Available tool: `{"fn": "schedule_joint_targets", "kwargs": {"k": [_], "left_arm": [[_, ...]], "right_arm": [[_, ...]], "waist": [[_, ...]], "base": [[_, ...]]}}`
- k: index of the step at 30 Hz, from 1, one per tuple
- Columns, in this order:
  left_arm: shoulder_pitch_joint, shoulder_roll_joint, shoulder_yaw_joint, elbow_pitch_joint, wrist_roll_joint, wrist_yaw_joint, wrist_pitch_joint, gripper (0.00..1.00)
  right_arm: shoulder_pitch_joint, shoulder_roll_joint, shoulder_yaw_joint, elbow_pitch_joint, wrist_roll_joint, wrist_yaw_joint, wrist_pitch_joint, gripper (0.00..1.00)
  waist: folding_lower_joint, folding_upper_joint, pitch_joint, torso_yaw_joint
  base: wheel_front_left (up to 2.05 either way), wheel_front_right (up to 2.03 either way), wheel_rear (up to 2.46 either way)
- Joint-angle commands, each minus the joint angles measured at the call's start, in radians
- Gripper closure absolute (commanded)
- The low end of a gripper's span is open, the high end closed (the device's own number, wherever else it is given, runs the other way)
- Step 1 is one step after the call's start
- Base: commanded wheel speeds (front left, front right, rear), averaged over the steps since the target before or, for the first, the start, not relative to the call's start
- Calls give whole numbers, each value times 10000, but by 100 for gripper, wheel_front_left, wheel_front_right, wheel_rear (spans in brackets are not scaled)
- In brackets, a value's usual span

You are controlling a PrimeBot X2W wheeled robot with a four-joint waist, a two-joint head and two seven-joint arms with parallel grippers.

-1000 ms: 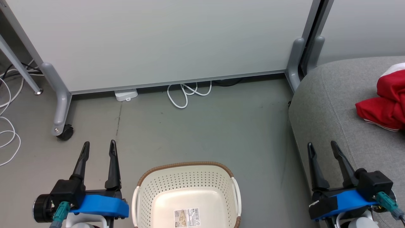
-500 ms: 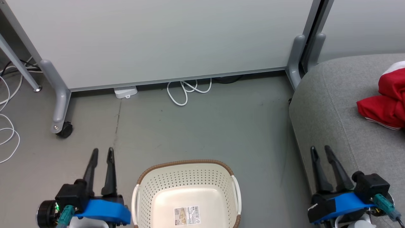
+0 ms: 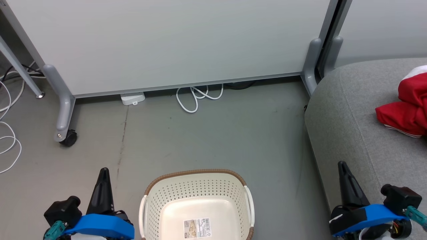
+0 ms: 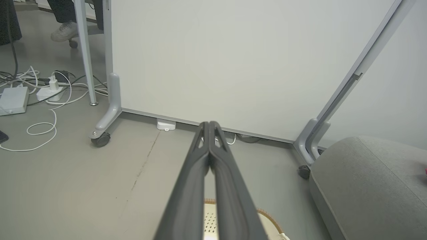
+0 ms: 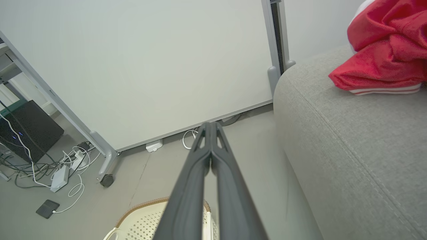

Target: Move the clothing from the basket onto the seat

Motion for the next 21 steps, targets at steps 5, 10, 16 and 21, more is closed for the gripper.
{"fn": "schedule_joint_targets", "kwargs": {"k": [5,10,16,21], "left_arm": [[-300,33,132,-251,-1288,17,273,100],[-337,35,178,-316,-2153,44,480,100],[-377,38,235,-381,-3122,73,714,100],[-410,40,283,-427,-3886,90,901,100]], "right_arm": [[-175,-13,-102,-223,1249,0,313,100],[-201,-14,-154,-247,2081,0,529,100],[-235,-14,-212,-272,3020,0,772,100],[-264,-15,-258,-291,3753,0,961,100]], "waist": [[0,0,-34,-2],[0,0,-61,-3],[-1,0,-95,-5],[-1,0,-123,-6]], "base": [[0,0,0],[0,0,0],[0,0,0],[0,0,0]]}}
